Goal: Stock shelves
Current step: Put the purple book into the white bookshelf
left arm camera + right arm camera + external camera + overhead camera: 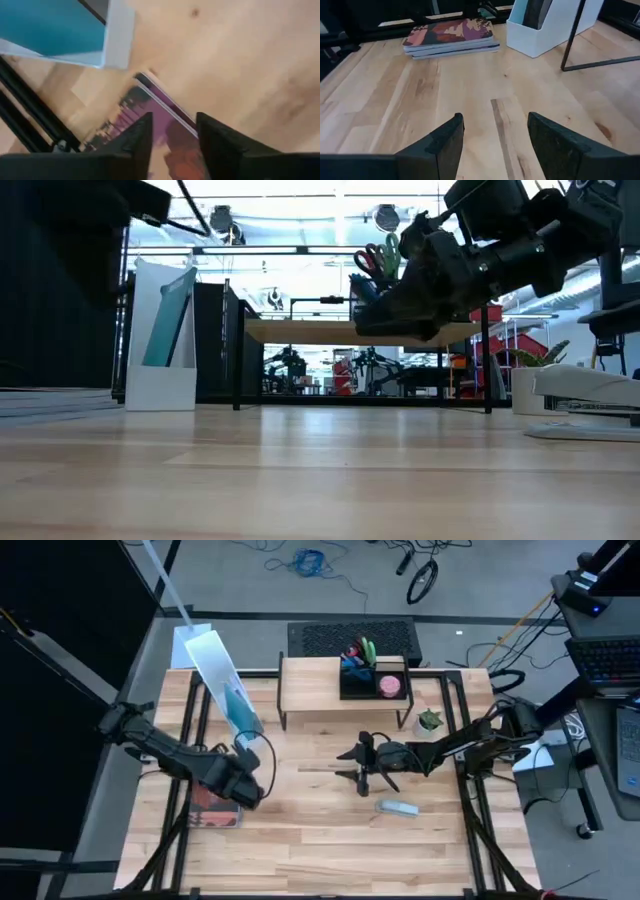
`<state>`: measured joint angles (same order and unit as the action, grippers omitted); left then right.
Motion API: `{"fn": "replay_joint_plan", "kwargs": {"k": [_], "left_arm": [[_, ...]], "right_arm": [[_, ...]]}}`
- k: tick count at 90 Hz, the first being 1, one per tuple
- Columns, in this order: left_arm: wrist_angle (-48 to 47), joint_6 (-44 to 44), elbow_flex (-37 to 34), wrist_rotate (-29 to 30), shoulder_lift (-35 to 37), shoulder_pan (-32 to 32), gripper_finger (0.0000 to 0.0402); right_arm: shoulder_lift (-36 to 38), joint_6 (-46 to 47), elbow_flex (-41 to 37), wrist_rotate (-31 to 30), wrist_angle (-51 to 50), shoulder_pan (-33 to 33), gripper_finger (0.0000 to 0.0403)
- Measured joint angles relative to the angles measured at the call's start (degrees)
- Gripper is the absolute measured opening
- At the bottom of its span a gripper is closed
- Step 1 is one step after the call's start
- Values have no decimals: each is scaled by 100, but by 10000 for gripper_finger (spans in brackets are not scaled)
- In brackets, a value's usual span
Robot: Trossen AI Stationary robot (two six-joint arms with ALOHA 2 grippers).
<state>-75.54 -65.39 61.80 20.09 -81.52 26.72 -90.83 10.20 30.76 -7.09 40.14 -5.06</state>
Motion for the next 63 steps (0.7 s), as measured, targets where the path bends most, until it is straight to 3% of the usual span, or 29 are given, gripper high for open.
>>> {"fn": "replay_joint_plan", "kwargs": {"k": [11, 28, 42, 63], "left_arm": [[34, -296, -20, 36, 0, 355, 187], [389, -869, -524, -195, 0, 892, 175], [843, -1128, -1044, -584, 0, 1319, 159], [1012, -2031, -1406, -723, 0, 2231, 138]], "right_arm": [[0, 162, 0, -9, 29, -99, 201], [-186, 544, -2, -39, 555, -435, 201], [-798, 893, 207, -39, 1238, -789, 201], [-1925, 1030, 1281, -33, 1230, -1123, 201]]}}
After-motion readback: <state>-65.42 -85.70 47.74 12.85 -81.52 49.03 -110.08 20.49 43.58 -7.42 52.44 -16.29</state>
